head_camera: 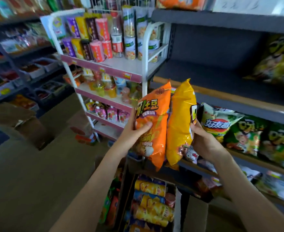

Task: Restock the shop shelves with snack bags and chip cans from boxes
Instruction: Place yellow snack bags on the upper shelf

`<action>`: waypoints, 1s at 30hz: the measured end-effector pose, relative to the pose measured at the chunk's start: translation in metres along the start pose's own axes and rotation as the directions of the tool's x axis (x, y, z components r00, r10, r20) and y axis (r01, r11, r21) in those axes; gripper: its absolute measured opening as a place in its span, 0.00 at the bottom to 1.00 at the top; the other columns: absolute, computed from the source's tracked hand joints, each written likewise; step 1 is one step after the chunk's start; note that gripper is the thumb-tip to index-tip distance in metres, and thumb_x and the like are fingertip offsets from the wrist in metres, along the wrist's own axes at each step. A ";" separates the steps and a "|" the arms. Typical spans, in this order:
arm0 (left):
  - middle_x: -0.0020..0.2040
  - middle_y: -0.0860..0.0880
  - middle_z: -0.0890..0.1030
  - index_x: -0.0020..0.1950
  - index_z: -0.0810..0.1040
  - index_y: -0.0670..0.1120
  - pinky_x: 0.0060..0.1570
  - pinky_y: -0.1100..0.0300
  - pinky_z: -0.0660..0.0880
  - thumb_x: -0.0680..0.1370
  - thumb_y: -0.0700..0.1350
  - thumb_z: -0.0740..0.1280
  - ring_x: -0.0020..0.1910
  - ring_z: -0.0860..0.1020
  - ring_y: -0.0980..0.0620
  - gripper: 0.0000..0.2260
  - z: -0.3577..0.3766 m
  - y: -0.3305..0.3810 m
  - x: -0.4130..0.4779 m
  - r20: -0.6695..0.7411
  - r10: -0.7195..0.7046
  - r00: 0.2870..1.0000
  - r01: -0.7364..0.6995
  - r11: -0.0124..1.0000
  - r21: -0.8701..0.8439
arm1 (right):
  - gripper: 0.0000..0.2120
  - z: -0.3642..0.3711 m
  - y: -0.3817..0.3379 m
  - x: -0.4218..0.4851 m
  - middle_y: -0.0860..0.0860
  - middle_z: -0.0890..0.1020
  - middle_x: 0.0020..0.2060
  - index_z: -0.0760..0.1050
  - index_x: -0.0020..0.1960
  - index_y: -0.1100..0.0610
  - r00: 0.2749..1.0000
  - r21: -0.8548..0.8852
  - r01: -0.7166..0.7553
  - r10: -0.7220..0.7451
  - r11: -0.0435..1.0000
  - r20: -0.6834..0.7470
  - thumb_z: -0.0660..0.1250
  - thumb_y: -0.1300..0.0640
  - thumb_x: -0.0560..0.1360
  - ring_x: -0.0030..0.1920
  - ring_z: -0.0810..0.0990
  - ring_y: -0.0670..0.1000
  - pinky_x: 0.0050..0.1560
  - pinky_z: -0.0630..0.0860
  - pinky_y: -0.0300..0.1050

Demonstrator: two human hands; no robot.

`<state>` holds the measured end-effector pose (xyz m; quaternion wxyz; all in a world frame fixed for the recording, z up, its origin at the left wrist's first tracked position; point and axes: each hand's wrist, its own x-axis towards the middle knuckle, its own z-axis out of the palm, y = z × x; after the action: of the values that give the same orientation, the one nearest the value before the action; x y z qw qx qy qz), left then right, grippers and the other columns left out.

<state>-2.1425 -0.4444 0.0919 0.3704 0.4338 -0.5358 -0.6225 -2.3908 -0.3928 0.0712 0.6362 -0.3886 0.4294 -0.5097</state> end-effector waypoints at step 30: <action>0.67 0.53 0.70 0.77 0.52 0.65 0.59 0.51 0.75 0.71 0.60 0.73 0.64 0.73 0.52 0.42 0.109 0.060 0.080 -0.094 0.442 0.892 -0.357 0.816 0.454 | 0.51 -0.075 -0.109 -0.023 0.45 0.68 0.69 0.50 0.76 0.39 0.743 -0.638 0.187 -0.533 0.747 -0.405 0.80 0.49 0.64 0.70 0.68 0.46 0.70 0.67 0.53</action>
<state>-2.2729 -0.4899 0.1455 0.4403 0.4399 -0.6986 -0.3529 -2.4988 -0.3936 0.1517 0.2201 -0.4670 0.6388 -0.5705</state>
